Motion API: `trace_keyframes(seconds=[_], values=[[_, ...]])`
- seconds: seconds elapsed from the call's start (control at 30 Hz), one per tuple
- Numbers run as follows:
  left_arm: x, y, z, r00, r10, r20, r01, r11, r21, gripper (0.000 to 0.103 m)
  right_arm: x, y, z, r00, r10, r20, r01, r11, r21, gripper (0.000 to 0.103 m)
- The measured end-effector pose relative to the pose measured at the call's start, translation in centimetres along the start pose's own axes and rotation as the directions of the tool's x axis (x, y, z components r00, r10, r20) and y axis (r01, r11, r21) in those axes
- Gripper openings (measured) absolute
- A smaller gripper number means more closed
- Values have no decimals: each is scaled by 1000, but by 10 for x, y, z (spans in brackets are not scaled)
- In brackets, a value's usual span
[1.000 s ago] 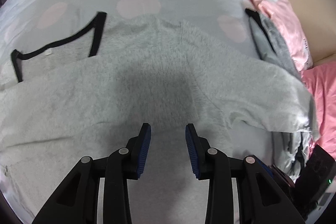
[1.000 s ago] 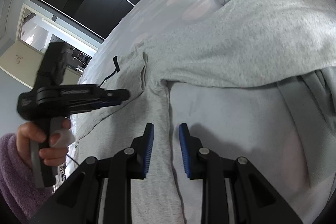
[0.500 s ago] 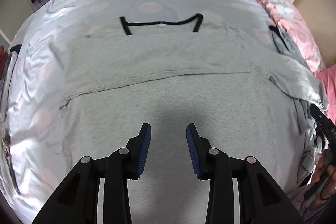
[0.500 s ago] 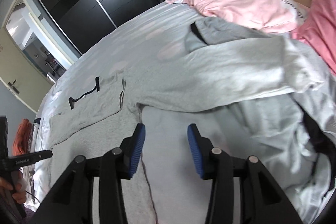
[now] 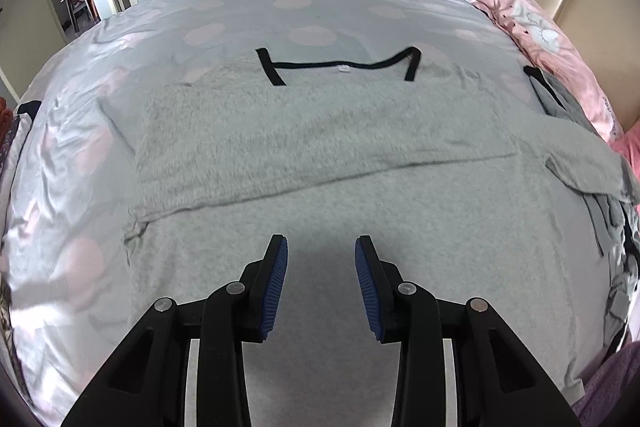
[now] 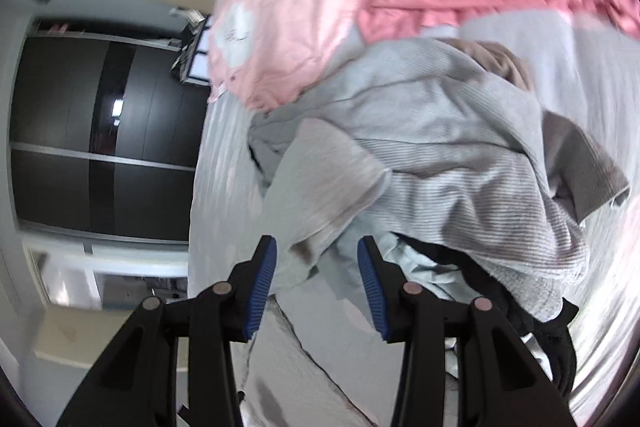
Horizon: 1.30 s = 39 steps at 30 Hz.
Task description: Fold clothes
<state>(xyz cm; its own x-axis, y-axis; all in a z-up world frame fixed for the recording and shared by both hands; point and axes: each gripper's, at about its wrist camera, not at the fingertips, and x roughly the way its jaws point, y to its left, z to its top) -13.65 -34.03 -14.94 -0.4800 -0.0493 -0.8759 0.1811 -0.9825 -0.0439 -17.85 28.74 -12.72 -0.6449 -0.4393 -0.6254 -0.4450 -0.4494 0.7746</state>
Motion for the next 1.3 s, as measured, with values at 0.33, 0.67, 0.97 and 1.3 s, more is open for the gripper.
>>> trace_keyframes(seconds=[0.33,0.67,0.97,1.3], values=[[6,30,14,1000,-19,0,19,997,-81,37,35,-18,25,997,-59,52,53,992,111,28],[4,44,18,998,-60,-15,57,990,-126,37,1,105,38,938,-284,199,330,907,-262,3],[-3,75,19,999,-34,-19,30,985,-171,37,-17,267,15,888,-333,316,458,694,-555,2],[2,99,9,998,-55,-31,48,977,-207,37,10,305,-27,895,-350,275,444,656,-610,7]])
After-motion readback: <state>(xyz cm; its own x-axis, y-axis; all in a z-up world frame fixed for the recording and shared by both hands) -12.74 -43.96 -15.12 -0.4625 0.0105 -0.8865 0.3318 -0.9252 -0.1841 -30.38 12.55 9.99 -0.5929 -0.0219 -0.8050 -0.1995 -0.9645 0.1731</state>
